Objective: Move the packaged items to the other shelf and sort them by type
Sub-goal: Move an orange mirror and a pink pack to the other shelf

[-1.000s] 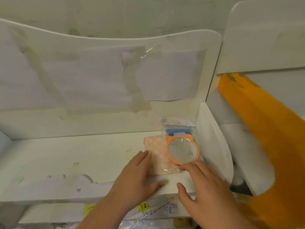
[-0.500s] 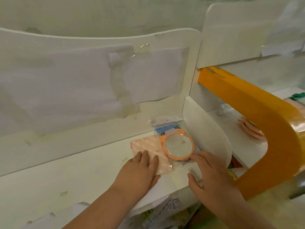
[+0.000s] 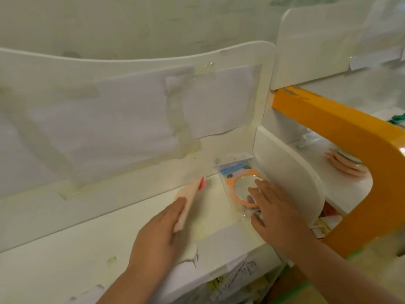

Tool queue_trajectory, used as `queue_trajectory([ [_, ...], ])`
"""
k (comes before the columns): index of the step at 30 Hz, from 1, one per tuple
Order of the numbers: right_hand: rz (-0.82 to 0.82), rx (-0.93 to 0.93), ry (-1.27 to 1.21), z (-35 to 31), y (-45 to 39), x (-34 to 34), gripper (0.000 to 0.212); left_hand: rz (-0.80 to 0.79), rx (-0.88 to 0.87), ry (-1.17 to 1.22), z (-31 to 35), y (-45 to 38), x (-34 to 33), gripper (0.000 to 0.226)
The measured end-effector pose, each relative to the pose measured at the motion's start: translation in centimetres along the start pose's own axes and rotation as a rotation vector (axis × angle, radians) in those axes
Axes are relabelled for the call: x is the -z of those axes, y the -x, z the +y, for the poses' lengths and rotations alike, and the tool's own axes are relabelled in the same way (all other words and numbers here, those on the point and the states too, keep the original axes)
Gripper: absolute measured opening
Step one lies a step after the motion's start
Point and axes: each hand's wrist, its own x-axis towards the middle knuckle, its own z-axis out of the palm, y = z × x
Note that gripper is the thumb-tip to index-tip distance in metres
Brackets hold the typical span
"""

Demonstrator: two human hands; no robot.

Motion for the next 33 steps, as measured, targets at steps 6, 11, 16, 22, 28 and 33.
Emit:
queue_trajectory([
  [6, 0.04, 0.009, -0.043, 0.0, -0.1, -1.7, 0.056, 0.303, 0.433, 0.726, 1.2, 3.0, 1.7, 0.039],
  [11, 0.101, 0.015, -0.107, -0.6, -0.1, -1.8, 0.048, 0.384, 0.655, 1.104, 0.9, 4.2, 2.4, 0.043],
  [16, 0.239, -0.027, -0.226, -1.2, 0.2, 0.0, 0.039, 0.348, 0.633, 1.291, 1.0, 4.2, 3.0, 0.032],
  [22, 0.38, -0.433, -0.816, -3.3, 2.4, 3.7, 0.019, 0.339, 0.628, 1.419, 2.0, 3.4, 3.0, 0.028],
  [28, 0.449, -0.793, -1.897, -5.4, 5.3, 7.6, 0.028, 0.286, 0.637, 1.572, 5.6, 1.9, 3.2, 0.037],
  [33, 0.396, -0.765, -2.04, -4.1, 8.4, 11.3, 0.048, 0.216, 0.56, 1.663, 9.4, 0.9, 3.9, 0.039],
])
